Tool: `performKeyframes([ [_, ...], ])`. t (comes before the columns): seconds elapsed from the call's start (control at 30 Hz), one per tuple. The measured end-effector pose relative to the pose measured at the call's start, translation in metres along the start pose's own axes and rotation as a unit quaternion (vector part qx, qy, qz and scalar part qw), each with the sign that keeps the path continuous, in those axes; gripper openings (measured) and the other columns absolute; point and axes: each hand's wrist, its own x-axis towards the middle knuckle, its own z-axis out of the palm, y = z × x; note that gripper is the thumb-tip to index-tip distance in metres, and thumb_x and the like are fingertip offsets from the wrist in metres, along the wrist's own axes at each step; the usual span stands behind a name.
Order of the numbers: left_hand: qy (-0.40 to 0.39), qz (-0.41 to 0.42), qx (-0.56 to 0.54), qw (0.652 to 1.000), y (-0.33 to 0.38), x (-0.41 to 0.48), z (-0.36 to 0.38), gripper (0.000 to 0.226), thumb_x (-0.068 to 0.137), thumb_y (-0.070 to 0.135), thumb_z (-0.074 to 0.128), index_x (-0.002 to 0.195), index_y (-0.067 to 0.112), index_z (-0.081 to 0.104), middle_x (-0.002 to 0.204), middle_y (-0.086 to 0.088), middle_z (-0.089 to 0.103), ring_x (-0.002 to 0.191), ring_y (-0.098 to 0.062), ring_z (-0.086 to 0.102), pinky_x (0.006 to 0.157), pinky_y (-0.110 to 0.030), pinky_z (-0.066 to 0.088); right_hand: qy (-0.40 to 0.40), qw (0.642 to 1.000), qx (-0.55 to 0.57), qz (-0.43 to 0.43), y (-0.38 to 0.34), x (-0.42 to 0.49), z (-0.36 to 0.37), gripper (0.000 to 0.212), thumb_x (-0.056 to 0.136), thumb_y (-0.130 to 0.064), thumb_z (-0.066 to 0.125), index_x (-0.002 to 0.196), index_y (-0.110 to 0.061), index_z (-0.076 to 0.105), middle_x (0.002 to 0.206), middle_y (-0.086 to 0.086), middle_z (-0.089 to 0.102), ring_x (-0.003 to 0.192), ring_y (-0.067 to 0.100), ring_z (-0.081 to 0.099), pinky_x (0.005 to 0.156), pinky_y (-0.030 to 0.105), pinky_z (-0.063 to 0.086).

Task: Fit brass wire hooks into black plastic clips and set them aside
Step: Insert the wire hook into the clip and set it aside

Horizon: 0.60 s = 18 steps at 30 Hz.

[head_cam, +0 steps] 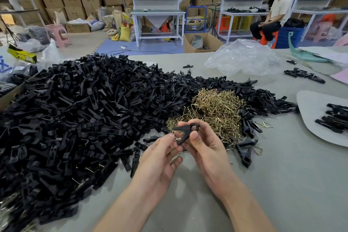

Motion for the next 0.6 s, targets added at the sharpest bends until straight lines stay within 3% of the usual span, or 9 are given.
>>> performKeyframes([
  [0.13, -0.016, -0.008, -0.014, 1.000, 0.0015, -0.0007, -0.0001, 0.010, 0.073, 0.026, 0.073, 0.078, 0.018, 0.077, 0.082, 0.000, 0.072, 0.071, -0.010, 0.067, 0.066, -0.027, 0.049, 0.001, 1.000, 0.028, 0.000, -0.0013, 0.0003, -0.0002, 0.040, 0.081, -0.043, 0.081, 0.111, -0.020, 0.069, 0.128, 0.013, 0.067, 0.112, 0.027, 0.066, 0.094, 0.033, 0.053],
  [0.23, -0.022, -0.021, -0.020, 0.999, 0.0007, -0.0017, 0.0009, 0.014, 0.074, 0.029, 0.072, 0.080, 0.018, 0.079, 0.078, 0.003, 0.069, 0.069, -0.007, 0.064, 0.066, -0.026, 0.049, -0.006, 1.000, 0.024, -0.001, -0.0009, -0.0004, 0.0005, 0.042, 0.079, -0.043, 0.083, 0.111, -0.021, 0.069, 0.128, 0.011, 0.067, 0.113, 0.027, 0.066, 0.097, 0.035, 0.053],
  [0.4, 0.007, -0.043, -0.037, 0.998, -0.0050, -0.0022, 0.0035, 0.036, 0.072, 0.029, 0.073, 0.106, 0.016, 0.071, 0.078, 0.002, 0.066, 0.068, -0.008, 0.062, 0.068, -0.027, 0.047, -0.007, 1.000, -0.008, -0.005, -0.0027, -0.0015, 0.0036, 0.044, 0.076, -0.046, 0.084, 0.110, -0.022, 0.069, 0.130, 0.012, 0.067, 0.113, 0.030, 0.067, 0.092, 0.034, 0.054],
  [0.5, -0.002, -0.047, -0.043, 0.998, -0.0039, -0.0024, 0.0041, 0.031, 0.073, 0.029, 0.071, 0.102, 0.017, 0.071, 0.076, 0.003, 0.066, 0.067, -0.007, 0.062, 0.069, -0.027, 0.047, -0.003, 1.000, -0.009, -0.002, -0.0031, -0.0012, 0.0042, 0.045, 0.075, -0.047, 0.085, 0.109, -0.023, 0.070, 0.129, 0.011, 0.067, 0.113, 0.029, 0.067, 0.093, 0.035, 0.054],
  [0.6, -0.015, -0.040, -0.049, 0.998, -0.0033, -0.0025, 0.0035, 0.016, 0.074, 0.028, 0.072, 0.087, 0.019, 0.076, 0.074, 0.004, 0.065, 0.067, -0.007, 0.062, 0.070, -0.027, 0.046, 0.002, 1.000, 0.003, 0.003, -0.0033, -0.0013, 0.0037, 0.032, 0.080, -0.037, 0.080, 0.107, -0.022, 0.071, 0.128, 0.012, 0.068, 0.112, 0.029, 0.067, 0.093, 0.034, 0.055],
])
